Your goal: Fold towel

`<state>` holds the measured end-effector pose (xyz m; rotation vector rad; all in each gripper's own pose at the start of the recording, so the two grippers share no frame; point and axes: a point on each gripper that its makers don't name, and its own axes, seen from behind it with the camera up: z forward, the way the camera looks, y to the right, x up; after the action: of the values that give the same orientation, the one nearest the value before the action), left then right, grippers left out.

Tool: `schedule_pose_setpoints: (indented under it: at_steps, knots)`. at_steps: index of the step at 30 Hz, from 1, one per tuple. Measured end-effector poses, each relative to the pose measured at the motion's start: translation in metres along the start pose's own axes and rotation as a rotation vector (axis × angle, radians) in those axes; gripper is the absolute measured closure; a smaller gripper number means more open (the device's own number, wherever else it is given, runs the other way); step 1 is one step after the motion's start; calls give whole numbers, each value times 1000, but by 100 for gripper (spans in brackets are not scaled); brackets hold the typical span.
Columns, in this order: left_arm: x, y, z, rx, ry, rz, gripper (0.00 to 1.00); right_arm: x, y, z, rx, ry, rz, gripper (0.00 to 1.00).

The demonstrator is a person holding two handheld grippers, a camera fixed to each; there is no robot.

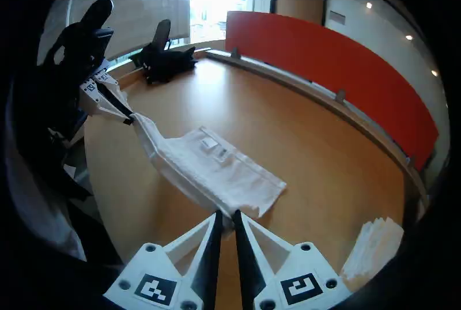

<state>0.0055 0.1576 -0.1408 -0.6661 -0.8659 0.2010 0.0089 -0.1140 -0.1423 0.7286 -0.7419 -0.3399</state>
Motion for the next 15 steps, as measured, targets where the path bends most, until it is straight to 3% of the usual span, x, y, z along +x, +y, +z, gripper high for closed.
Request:
schedule_pose_setpoints:
  at_steps: [15]
  knots:
    - [13,-21,31,44,-7,-36,87,-1,23,29,-14,-52,-7,84]
